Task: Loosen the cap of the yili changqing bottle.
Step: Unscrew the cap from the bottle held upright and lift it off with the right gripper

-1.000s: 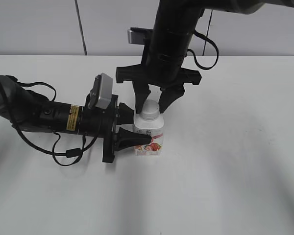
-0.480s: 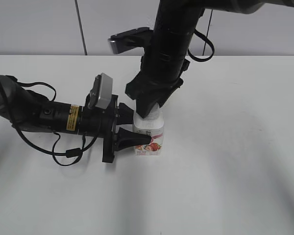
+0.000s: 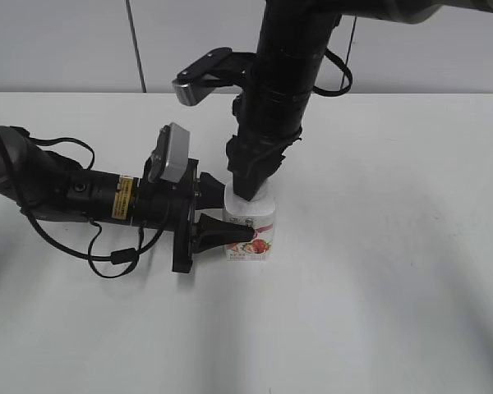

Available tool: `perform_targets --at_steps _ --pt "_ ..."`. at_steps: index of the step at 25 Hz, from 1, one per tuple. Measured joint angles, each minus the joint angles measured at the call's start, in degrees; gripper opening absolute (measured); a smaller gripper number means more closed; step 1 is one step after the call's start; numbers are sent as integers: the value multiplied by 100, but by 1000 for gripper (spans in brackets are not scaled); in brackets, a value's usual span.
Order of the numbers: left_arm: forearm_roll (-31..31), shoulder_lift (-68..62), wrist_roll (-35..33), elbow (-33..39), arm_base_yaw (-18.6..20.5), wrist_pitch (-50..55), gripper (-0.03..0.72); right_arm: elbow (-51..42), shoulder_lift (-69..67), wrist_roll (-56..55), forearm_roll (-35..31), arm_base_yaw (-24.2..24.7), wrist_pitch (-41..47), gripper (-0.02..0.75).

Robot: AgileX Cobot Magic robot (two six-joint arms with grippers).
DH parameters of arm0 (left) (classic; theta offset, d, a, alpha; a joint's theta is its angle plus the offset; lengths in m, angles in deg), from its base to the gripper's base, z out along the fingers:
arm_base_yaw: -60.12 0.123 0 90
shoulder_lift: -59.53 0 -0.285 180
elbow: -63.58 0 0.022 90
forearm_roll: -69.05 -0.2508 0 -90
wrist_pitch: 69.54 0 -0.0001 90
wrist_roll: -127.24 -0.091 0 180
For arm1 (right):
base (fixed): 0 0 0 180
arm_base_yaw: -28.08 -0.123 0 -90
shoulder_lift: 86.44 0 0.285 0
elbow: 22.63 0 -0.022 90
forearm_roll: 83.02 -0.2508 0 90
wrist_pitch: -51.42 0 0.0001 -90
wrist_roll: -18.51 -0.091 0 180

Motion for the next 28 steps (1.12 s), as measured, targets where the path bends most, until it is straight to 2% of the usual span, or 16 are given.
perform_targets --at_steps 12,28 --pt "0 0 0 0 0 4 355 10 0 2105 52 0 0 392" --pt "-6 5 -64 -6 -11 1 355 -54 150 2289 110 -8 -2 390"
